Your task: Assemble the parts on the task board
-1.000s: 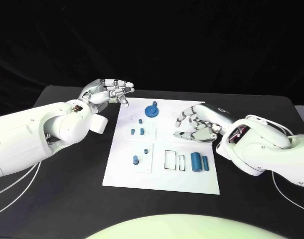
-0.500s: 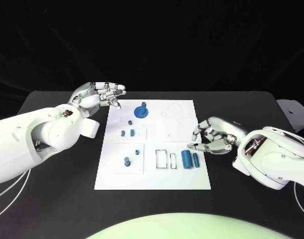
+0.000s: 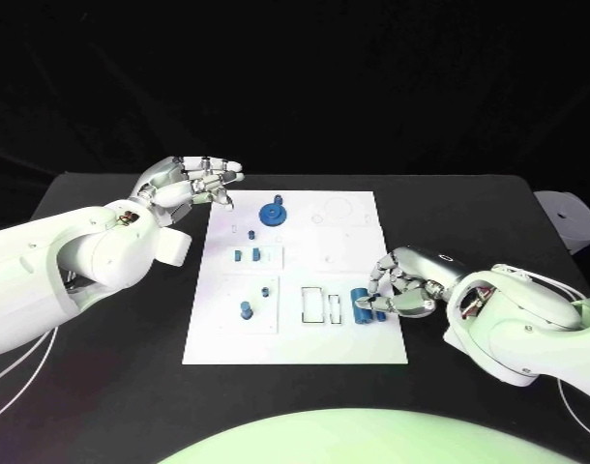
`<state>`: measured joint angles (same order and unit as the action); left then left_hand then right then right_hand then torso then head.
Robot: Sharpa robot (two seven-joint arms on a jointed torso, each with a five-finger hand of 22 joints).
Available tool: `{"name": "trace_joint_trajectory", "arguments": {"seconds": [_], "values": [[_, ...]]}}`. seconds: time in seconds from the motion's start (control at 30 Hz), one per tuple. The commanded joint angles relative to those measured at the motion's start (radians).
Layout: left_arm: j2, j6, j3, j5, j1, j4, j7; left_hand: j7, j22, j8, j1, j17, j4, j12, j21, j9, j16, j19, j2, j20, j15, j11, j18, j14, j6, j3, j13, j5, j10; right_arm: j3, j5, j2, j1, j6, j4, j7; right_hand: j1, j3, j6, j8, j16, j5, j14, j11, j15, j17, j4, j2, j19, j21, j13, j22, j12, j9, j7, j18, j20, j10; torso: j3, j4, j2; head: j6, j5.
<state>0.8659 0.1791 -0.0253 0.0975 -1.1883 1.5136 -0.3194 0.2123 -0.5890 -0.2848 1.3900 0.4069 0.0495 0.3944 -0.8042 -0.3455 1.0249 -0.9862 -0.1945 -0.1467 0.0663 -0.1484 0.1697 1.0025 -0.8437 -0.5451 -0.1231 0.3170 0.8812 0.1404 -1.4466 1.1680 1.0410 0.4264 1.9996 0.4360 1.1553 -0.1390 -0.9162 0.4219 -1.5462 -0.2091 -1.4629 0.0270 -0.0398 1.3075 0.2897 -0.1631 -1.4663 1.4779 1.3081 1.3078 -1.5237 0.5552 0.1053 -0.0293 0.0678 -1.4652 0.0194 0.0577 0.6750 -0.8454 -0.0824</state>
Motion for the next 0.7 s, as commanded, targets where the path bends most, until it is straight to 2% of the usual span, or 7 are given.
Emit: {"name": "trace_joint_trajectory", "arguments": {"seconds": [0.03, 0.1, 0.37, 0.63, 0.7], "values": [[0.001, -0.017, 0.001, 0.001, 0.000, 0.005, -0.014, -0.003, -0.001, -0.006, -0.004, -0.001, -0.004, 0.006, -0.004, 0.001, -0.005, 0.009, 0.006, 0.000, -0.001, 0.000, 0.014, -0.008, -0.006, 0.002, 0.001, 0.000, -0.005, 0.000, -0.064, -0.012, -0.010, -0.023, -0.007, 0.054, -0.011, 0.006, -0.001, 0.006, -0.003, -0.006, -0.094, -0.006, -0.007, 0.189, 0.003, -0.002, -0.080, 0.005, 0.214, 0.240, 0.001, 0.001, -0.008, 0.012, -0.009, -0.068, -0.0005, -0.0007, 0.001, -0.002, 0.004], [0.002, -0.017, 0.001, 0.001, 0.000, 0.005, -0.014, -0.003, -0.001, -0.006, -0.004, -0.001, -0.004, 0.006, -0.004, 0.001, -0.005, 0.009, 0.006, 0.000, -0.001, 0.000, 0.014, -0.008, -0.006, 0.002, 0.001, 0.000, -0.005, 0.000, -0.072, -0.020, -0.015, -0.024, -0.012, 0.061, -0.012, 0.007, -0.002, 0.006, -0.003, -0.006, -0.094, -0.006, -0.007, 0.188, 0.003, -0.001, -0.080, 0.004, 0.211, 0.240, 0.003, 0.001, -0.008, 0.012, -0.009, -0.066, -0.0014, -0.0007, 0.001, -0.003, 0.005], [0.005, -0.019, 0.001, 0.001, 0.000, 0.006, -0.012, -0.003, -0.001, -0.007, -0.006, -0.001, -0.003, 0.007, -0.004, 0.001, -0.004, 0.010, 0.007, 0.000, -0.001, 0.000, 0.014, -0.008, -0.007, 0.002, 0.001, 0.000, -0.005, 0.000, -0.102, -0.038, -0.024, -0.030, -0.026, 0.079, -0.012, 0.009, -0.002, 0.006, -0.003, -0.006, -0.094, -0.006, -0.007, 0.186, 0.003, 0.000, -0.080, 0.004, 0.209, 0.240, 0.006, 0.001, -0.008, 0.012, -0.009, -0.064, -0.0003, -0.0005, 0.000, -0.007, 0.010], [0.008, -0.024, 0.001, 0.001, 0.000, 0.007, -0.009, -0.003, -0.001, -0.007, -0.006, -0.001, -0.003, 0.007, -0.004, 0.001, -0.004, 0.010, 0.007, 0.000, -0.001, 0.000, 0.014, -0.008, -0.007, 0.002, 0.001, 0.000, -0.005, 0.000, -0.125, -0.064, -0.031, -0.041, -0.044, 0.087, -0.015, 0.014, -0.004, 0.008, -0.002, -0.007, -0.093, -0.007, -0.007, 0.183, 0.003, 0.003, -0.079, -0.001, 0.205, 0.239, 0.009, 0.002, -0.009, 0.011, -0.009, -0.061, -0.0006, -0.0035, 0.000, -0.008, 0.016], [0.008, -0.025, 0.001, 0.001, 0.000, 0.007, -0.008, -0.004, -0.001, -0.008, -0.007, -0.002, -0.003, 0.008, -0.004, 0.001, -0.004, 0.010, 0.007, 0.000, -0.001, 0.000, 0.014, -0.008, -0.007, 0.003, 0.002, 0.000, -0.005, 0.000, -0.128, -0.073, -0.032, -0.045, -0.050, 0.088, -0.016, 0.017, -0.005, 0.008, -0.001, -0.007, -0.093, -0.008, -0.008, 0.183, 0.003, 0.004, -0.078, -0.001, 0.205, 0.238, 0.010, 0.002, -0.010, 0.011, -0.009, -0.061, -0.0005, -0.0028, 0.000, -0.009, 0.014]]}}
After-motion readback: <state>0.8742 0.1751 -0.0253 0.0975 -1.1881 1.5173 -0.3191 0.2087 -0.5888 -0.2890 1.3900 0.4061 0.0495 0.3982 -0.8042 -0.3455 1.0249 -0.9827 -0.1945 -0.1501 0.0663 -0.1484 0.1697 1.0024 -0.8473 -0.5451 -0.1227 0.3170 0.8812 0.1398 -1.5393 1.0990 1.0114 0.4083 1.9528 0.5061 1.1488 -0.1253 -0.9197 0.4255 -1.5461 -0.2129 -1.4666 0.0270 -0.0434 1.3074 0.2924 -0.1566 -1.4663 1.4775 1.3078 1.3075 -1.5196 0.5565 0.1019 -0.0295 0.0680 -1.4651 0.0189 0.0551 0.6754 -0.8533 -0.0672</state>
